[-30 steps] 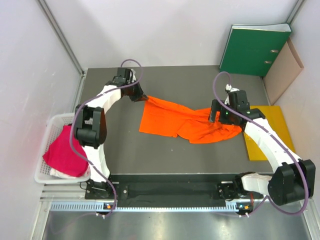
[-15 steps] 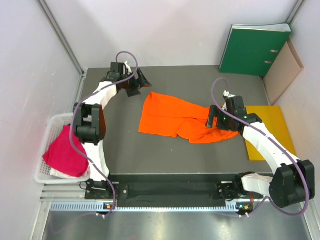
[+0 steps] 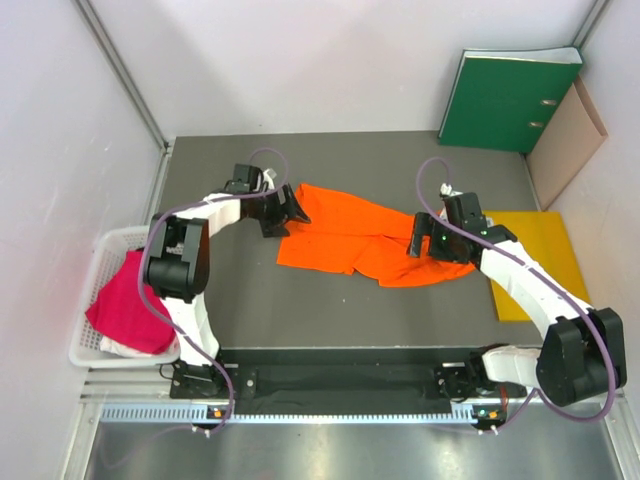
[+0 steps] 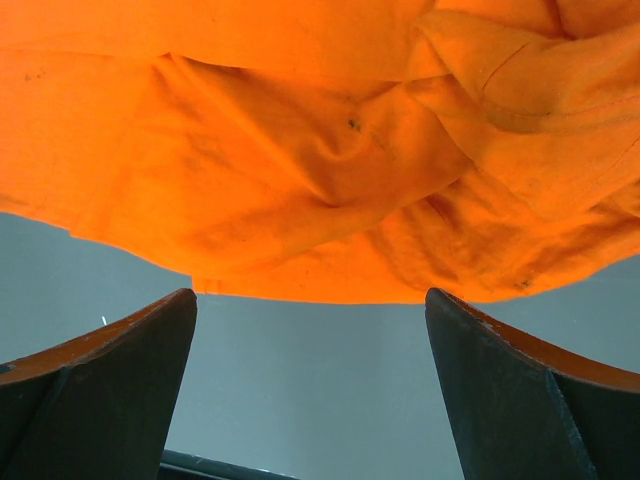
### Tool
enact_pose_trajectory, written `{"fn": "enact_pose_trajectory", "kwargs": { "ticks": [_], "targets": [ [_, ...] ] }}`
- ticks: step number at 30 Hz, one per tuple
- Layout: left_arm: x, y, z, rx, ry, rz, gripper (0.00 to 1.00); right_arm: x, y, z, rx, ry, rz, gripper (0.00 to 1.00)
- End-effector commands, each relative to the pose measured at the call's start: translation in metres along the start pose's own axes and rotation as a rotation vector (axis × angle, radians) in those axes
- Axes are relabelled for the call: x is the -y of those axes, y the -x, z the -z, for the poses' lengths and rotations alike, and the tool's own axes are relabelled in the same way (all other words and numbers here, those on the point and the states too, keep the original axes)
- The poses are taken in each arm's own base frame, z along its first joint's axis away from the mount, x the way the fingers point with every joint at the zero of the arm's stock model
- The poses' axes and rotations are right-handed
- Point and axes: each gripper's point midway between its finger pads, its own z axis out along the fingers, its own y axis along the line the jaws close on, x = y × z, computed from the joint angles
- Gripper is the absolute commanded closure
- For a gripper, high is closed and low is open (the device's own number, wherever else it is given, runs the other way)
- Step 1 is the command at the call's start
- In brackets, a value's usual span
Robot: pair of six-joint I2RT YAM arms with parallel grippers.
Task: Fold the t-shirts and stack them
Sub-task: Flatten out the tshirt
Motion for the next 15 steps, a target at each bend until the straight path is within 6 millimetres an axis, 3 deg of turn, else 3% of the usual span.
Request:
{"fn": "enact_pose_trajectory", "kwargs": {
  "ticks": [1, 15],
  "targets": [
    [0.014, 0.013, -0.005, 0.038, -0.069, -0.056, 0.17, -0.013, 0.020, 0.005, 0.072, 0.037, 0.010, 0.04],
    [0.008, 0.018, -0.028, 0.034, -0.072, -0.021, 0.25, -0.013, 0.018, 0.003, 0.064, 0.032, 0.017, 0.03]
  ]
}}
